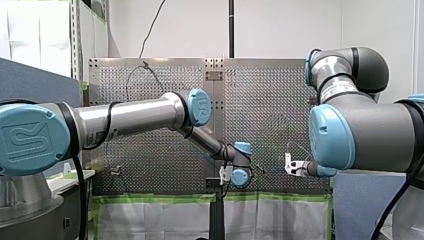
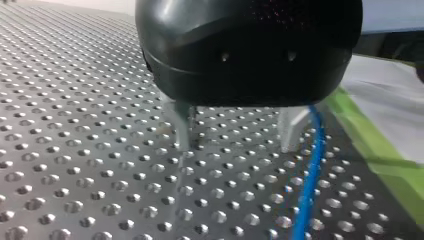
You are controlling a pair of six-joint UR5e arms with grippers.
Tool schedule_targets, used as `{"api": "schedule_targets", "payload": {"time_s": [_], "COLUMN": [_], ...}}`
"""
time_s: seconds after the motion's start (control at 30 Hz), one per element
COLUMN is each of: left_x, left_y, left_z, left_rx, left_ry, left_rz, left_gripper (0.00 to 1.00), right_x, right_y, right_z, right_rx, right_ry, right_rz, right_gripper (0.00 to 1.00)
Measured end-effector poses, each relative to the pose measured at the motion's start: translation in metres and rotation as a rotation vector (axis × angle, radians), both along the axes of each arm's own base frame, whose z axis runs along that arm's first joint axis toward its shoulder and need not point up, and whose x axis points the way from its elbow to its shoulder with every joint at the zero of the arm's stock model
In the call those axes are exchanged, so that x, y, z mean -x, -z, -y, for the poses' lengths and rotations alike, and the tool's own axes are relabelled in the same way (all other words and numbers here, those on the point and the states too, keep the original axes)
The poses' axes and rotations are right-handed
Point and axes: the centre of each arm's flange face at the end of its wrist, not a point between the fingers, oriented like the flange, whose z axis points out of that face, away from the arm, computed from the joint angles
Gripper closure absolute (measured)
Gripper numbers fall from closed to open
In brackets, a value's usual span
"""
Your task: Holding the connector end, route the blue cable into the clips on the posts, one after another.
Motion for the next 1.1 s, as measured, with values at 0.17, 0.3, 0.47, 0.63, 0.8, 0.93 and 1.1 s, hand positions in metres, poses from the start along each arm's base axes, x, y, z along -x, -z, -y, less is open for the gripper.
{"api": "schedule_targets", "payload": {"time_s": [0.17,0.3,0.47,0.63,0.8,0.93,1.1], "left_x": [0.01,0.019,0.032,0.042,0.047,0.054,0.071], "left_y": [0.003,0.003,-0.008,-0.023,-0.045,-0.057,-0.052], "left_z": [-0.001,0.002,0.009,0.012,0.016,0.017,0.016], "left_rx": [-0.062,-0.09,-0.091,-0.08,-0.045,-0.037,-0.051], "left_ry": [-0.018,0.003,0.047,0.073,0.088,0.109,0.13], "left_rz": [-0.028,-0.052,-0.095,-0.114,-0.092,-0.087,-0.104], "left_gripper": [0.0,0.0,0.0,0.0,0.0,0.0,0.0], "right_x": [-0.001,-0.002,-0.001,0.001,0.002,0.002,0.002], "right_y": [0.0,0.0,0.0,0.0,0.0,0.0,0.001], "right_z": [-0.001,-0.001,-0.001,-0.001,-0.001,-0.001,-0.002], "right_rx": [-0.002,-0.003,-0.006,-0.012,-0.014,-0.016,-0.019], "right_ry": [-0.012,-0.021,-0.022,-0.019,-0.019,-0.019,-0.023], "right_rz": [0.006,0.01,0.013,0.014,0.017,0.02,0.025], "right_gripper": [1.0,1.0,1.0,1.0,1.0,1.0,1.0]}}
